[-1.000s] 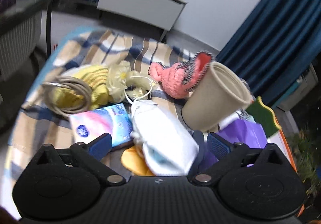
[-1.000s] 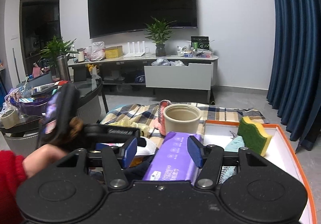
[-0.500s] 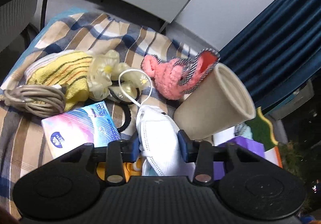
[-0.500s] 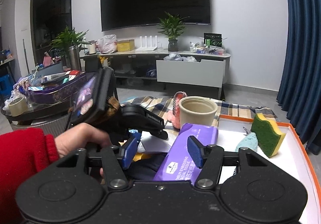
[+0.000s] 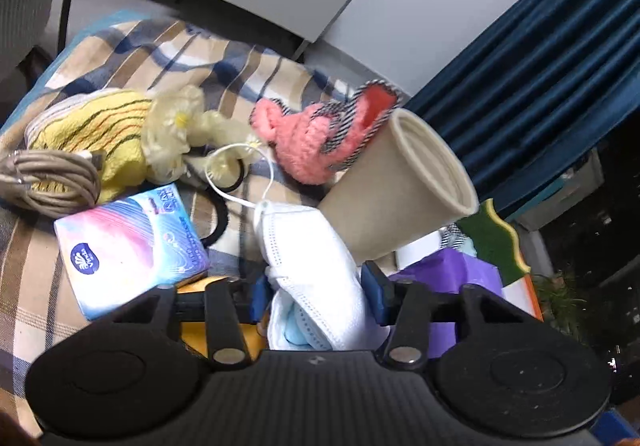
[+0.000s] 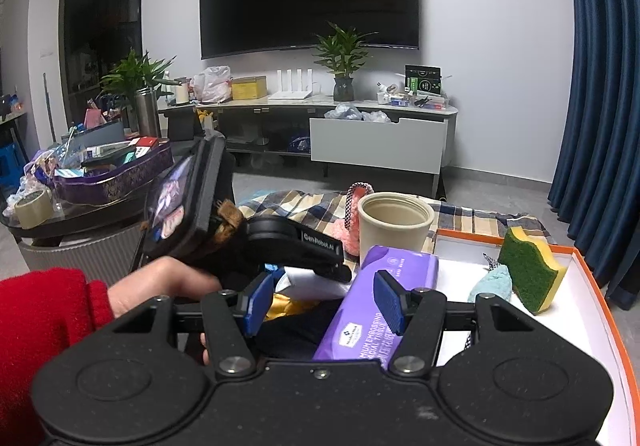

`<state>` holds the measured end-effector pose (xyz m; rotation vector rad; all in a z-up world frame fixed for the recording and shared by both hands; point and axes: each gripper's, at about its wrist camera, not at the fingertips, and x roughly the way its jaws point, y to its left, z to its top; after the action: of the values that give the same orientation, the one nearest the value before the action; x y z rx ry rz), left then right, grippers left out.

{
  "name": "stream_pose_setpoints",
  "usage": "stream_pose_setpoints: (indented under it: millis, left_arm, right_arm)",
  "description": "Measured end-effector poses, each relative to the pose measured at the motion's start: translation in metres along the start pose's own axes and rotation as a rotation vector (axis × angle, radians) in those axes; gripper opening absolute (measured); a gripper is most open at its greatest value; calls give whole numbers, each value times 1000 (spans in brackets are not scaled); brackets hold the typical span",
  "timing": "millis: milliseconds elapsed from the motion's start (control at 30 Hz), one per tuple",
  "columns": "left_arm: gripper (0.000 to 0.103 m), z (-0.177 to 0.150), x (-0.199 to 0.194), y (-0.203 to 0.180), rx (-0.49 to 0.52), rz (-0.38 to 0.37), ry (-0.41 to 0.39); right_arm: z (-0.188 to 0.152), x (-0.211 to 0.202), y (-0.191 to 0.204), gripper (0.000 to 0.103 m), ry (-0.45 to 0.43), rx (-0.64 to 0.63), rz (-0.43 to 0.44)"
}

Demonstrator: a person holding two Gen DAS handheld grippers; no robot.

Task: Organize soft objects
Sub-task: 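Close the left tool on the white face mask and lift it, then lower the right tool onto the dark navy sock while the left tool holds the mask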

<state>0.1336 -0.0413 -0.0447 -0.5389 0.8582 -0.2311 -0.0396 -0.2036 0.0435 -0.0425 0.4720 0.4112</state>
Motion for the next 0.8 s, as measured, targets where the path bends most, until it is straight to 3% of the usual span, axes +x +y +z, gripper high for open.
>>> stream_pose_setpoints:
  millis: [100,233,433,600,800]
  left_arm:
    - [43,0,-11,3,-6,-26,-26]
    - [43,0,-45,8,36,-1,-88]
    - [44,-7,-96,27,107,116,-175]
    - [42,-20,-122,46,149,189,-202]
    - [39,-31,-143,63,127,195,-211]
  right_arm:
    - [-1,3,4,68,11,-4,6]
    - [-5,10,13,71,29,-16,28]
    - [-19,32,45,73,85,-35,45]
    - [-34,60,70,73,127,9,-45]
    - [-55,90,88,73,94,184,-226]
